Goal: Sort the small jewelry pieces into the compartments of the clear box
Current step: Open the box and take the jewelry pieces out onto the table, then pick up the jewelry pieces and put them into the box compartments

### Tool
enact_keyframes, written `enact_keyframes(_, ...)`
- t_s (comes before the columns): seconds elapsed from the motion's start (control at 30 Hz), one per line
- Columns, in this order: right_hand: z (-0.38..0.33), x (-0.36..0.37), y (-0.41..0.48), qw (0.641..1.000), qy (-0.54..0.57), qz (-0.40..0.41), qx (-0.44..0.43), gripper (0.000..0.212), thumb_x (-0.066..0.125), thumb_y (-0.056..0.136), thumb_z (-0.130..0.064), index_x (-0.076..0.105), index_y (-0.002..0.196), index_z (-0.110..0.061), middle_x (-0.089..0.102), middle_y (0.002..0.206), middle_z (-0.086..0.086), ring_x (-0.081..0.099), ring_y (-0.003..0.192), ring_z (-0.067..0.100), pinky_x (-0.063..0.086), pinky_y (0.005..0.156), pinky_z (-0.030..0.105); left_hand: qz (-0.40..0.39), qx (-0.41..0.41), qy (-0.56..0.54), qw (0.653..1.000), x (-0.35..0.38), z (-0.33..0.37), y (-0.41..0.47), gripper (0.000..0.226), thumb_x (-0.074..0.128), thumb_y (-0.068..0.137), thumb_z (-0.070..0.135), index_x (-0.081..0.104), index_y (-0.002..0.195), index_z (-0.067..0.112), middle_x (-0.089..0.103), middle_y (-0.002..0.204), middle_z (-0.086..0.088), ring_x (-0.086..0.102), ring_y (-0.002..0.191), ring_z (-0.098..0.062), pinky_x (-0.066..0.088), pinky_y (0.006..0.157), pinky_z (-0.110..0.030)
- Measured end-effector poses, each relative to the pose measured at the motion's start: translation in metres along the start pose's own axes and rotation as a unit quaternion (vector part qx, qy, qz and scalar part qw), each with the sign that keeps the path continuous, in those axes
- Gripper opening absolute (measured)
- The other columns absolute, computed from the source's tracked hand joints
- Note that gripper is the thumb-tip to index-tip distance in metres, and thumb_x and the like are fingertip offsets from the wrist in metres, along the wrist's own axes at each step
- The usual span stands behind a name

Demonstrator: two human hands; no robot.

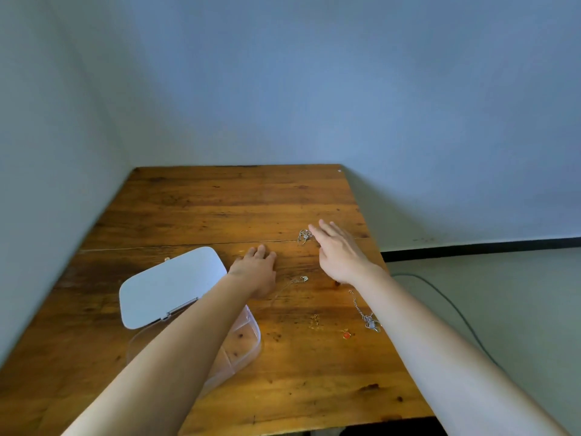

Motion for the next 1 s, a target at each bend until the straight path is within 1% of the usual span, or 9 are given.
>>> enact_keyframes(0.07, -0.002, -0.009, -0.018, 1.000, 0.016, 0.003, 0.014, 0.066, 0.041, 0.102, -0.008, 0.015, 0.159, -0.027, 0.001, 0.169, 0.006, 0.007, 0.154, 0.031, 0.014, 0.122, 0.045, -0.009, -0.007, -0.010, 1.000, -0.010, -0.001, -0.006, 0.059, 0.038, 0.103, 0.036, 0.019, 0.155, 0.018, 0.015, 0.164, -0.011, 0.016, 0.149, -0.034, 0.025, 0.117, -0.053)
enact_keyframes(0.17, -0.001, -0.020, -0.048, 0.998, 0.043, 0.018, 0.029, 0.064, 0.043, 0.102, -0.013, 0.017, 0.158, -0.030, 0.000, 0.169, 0.003, 0.021, 0.151, 0.033, 0.036, 0.114, 0.046, 0.062, -0.008, -0.043, 0.997, -0.015, 0.004, -0.027, 0.060, 0.039, 0.103, 0.037, 0.016, 0.156, 0.020, 0.011, 0.165, -0.011, 0.009, 0.150, -0.033, 0.019, 0.117, -0.057)
enact_keyframes(0.3, 0.005, -0.020, -0.085, 0.997, 0.039, 0.039, 0.046, 0.062, 0.048, 0.101, -0.018, 0.022, 0.157, -0.028, 0.008, 0.168, 0.005, 0.022, 0.151, 0.030, 0.034, 0.117, 0.046, 0.146, 0.040, -0.064, 0.986, -0.006, 0.026, -0.068, 0.063, 0.036, 0.103, 0.039, 0.012, 0.157, 0.020, 0.000, 0.166, -0.012, -0.004, 0.151, -0.031, 0.009, 0.119, -0.056)
enact_keyframes(0.37, 0.009, -0.015, -0.103, 0.996, 0.049, 0.059, 0.050, 0.059, 0.051, 0.100, -0.019, 0.029, 0.155, -0.027, 0.017, 0.166, 0.005, 0.031, 0.147, 0.028, 0.033, 0.117, 0.044, 0.209, 0.065, -0.091, 0.972, 0.003, 0.040, -0.092, 0.058, 0.038, 0.102, 0.039, 0.023, 0.154, 0.020, 0.010, 0.165, -0.011, 0.005, 0.151, -0.030, 0.015, 0.119, -0.053)
enact_keyframes(0.47, 0.012, -0.002, -0.131, 0.989, 0.082, 0.105, 0.059, 0.052, 0.053, 0.099, -0.020, 0.040, 0.149, -0.025, 0.032, 0.158, 0.001, 0.043, 0.138, 0.023, 0.035, 0.113, 0.038, 0.286, 0.095, -0.122, 0.946, 0.024, 0.058, -0.122, 0.047, 0.045, 0.099, 0.035, 0.044, 0.143, 0.019, 0.039, 0.154, -0.007, 0.035, 0.139, -0.027, 0.036, 0.108, -0.044)
enact_keyframes(0.57, 0.015, 0.019, -0.160, 0.981, 0.102, 0.146, 0.072, 0.044, 0.055, 0.098, -0.022, 0.049, 0.142, -0.022, 0.045, 0.145, 0.000, 0.052, 0.125, 0.019, 0.047, 0.103, 0.034, 0.275, 0.105, -0.133, 0.947, 0.054, 0.070, -0.138, 0.049, 0.044, 0.099, 0.037, 0.042, 0.145, 0.019, 0.040, 0.153, -0.005, 0.037, 0.138, -0.025, 0.037, 0.108, -0.042)
enact_keyframes(0.7, 0.012, 0.047, -0.191, 0.967, 0.126, 0.203, 0.084, 0.038, 0.058, 0.097, -0.022, 0.055, 0.135, -0.017, 0.050, 0.121, 0.003, 0.060, 0.090, 0.017, 0.054, 0.080, 0.037, 0.231, 0.103, -0.124, 0.960, 0.085, 0.077, -0.140, 0.057, 0.034, 0.102, 0.039, 0.022, 0.155, 0.022, 0.017, 0.164, -0.003, 0.019, 0.148, -0.021, 0.024, 0.117, -0.041)
enact_keyframes(0.87, 0.011, 0.070, -0.209, 0.964, 0.132, 0.207, 0.100, 0.047, 0.054, 0.100, -0.031, 0.047, 0.142, -0.014, 0.051, 0.124, 0.006, 0.060, 0.102, 0.021, 0.049, 0.085, 0.030, 0.194, 0.123, -0.071, 0.971, 0.097, 0.078, -0.134, 0.061, 0.020, 0.101, 0.039, 0.003, 0.158, 0.022, -0.014, 0.165, -0.006, 0.013, 0.149, -0.024, 0.016, 0.118, -0.046)
enact_keyframes(1.0, 0.012, 0.066, -0.201, 0.951, 0.177, 0.206, 0.148, 0.057, 0.051, 0.102, -0.031, 0.033, 0.153, -0.012, 0.038, 0.141, 0.009, 0.059, 0.110, 0.022, 0.043, 0.089, 0.026, 0.153, 0.161, -0.025, 0.975, 0.096, 0.081, -0.126, 0.064, 0.020, 0.099, 0.037, -0.009, 0.156, 0.031, -0.022, 0.163, -0.006, -0.011, 0.151, -0.024, 0.006, 0.119, -0.054)
Point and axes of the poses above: each hand's wrist, its own y-axis towards the middle knuckle, its own x-axis out of the palm, z = x × y, the point moved 1 cm from there along y, towards the middle knuckle
